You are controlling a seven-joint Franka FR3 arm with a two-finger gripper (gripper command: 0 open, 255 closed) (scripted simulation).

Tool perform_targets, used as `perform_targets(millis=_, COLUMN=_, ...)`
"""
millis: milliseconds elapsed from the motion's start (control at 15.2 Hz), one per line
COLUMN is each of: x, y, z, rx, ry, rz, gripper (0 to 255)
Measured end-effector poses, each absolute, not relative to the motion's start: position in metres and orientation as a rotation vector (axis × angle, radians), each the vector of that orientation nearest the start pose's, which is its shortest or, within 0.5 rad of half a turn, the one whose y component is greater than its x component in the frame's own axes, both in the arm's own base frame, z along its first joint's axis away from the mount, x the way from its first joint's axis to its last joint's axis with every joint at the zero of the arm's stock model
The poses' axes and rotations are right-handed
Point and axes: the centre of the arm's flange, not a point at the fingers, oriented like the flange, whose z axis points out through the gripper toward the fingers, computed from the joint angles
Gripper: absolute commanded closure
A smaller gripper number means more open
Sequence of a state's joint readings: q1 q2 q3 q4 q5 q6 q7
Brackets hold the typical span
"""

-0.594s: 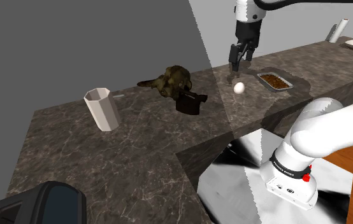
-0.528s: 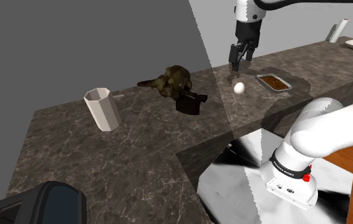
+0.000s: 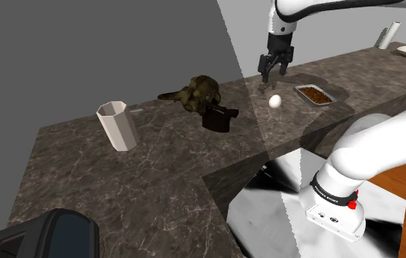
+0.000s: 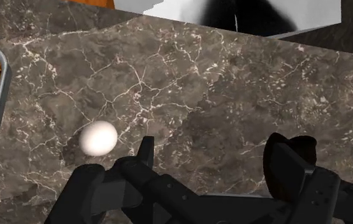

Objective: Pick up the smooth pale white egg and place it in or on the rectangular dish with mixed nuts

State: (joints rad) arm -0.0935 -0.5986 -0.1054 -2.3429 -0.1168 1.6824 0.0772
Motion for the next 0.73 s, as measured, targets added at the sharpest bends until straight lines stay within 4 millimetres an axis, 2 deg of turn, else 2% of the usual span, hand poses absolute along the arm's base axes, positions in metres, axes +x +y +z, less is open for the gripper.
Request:
perform_targets(millis=264, x=0.374, y=-0.137, z=0.512, rx=-3.101, ry=0.539, rz=0.125, gripper=0)
perform_targets(millis=726, x=0.393, y=-0.221, z=0.457, rx=-2.962, ry=0.799, rz=0.156, gripper=0)
